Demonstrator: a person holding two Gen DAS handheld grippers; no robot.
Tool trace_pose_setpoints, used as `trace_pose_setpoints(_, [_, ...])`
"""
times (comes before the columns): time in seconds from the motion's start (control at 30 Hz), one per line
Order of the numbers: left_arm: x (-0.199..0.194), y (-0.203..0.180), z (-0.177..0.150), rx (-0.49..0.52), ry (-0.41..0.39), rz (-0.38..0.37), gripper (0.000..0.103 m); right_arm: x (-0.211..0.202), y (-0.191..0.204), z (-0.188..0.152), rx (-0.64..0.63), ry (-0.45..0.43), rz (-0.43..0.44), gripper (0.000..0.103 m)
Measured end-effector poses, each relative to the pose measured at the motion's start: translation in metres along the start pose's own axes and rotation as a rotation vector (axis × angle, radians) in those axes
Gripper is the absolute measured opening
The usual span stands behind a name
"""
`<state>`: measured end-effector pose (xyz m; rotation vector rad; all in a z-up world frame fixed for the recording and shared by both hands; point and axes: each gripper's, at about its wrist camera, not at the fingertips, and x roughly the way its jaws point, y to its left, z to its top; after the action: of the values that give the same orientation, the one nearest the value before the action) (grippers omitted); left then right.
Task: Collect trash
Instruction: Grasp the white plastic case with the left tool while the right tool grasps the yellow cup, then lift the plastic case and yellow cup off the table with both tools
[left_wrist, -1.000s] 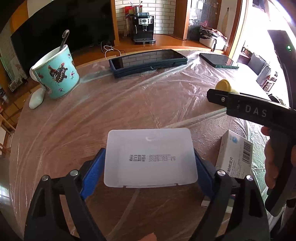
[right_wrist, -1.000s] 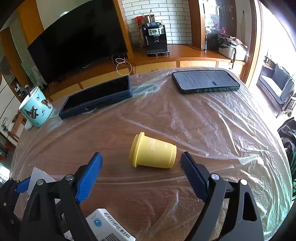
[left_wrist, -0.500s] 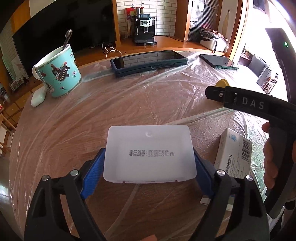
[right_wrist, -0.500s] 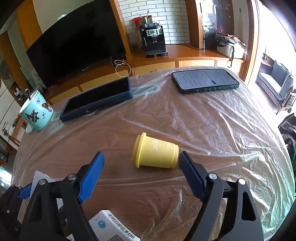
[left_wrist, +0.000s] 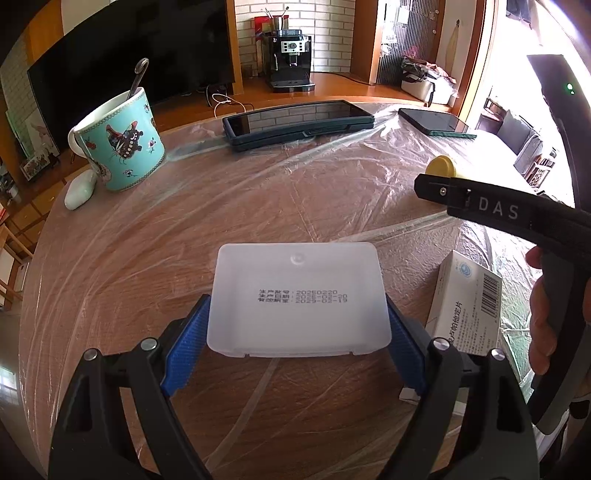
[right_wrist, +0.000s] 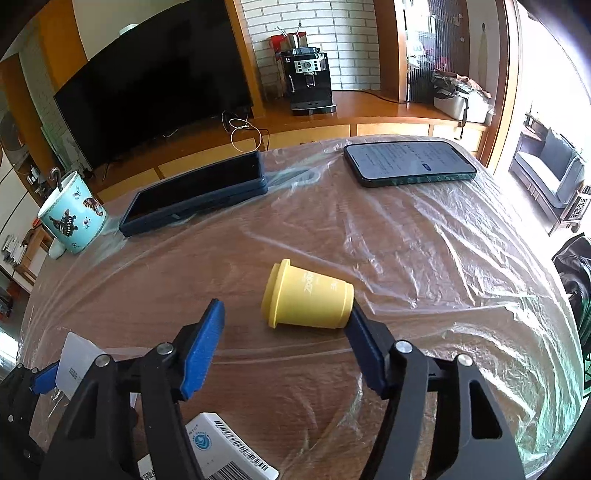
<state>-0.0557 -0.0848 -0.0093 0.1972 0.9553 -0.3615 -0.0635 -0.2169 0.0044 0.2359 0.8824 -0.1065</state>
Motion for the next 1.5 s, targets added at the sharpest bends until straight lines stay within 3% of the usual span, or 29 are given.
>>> trace_pose_setpoints(0.1, [0.000,-0.001,-0.001,0.001,-0.003,0.001,0.086,-0.001,-0.005,0.000,0.008,0.000,0.003,0.053])
trace_pose_setpoints(0.43, [-0.002,-0.003,-0.001,0.009,-0.011,0.001,0.083,0.002,0.002,0.002,-0.004,-0.008,-0.021,0.055])
trace_pose_setpoints(0.53, [-0.003,-0.004,-0.002,0.018,-0.016,0.003,0.083,0.002,0.002,0.002,-0.007,-0.010,-0.017,0.044])
trace_pose_setpoints(1.03, [-0.003,0.001,-0.002,0.006,0.006,-0.020,0.082,-0.012,-0.006,-0.010,-0.043,-0.007,0.055,0.044])
trace_pose_setpoints(1.5, [-0.013,0.015,-0.004,-0.076,0.019,-0.080,0.082,-0.048,-0.013,-0.022,-0.098,-0.032,0.137,0.044])
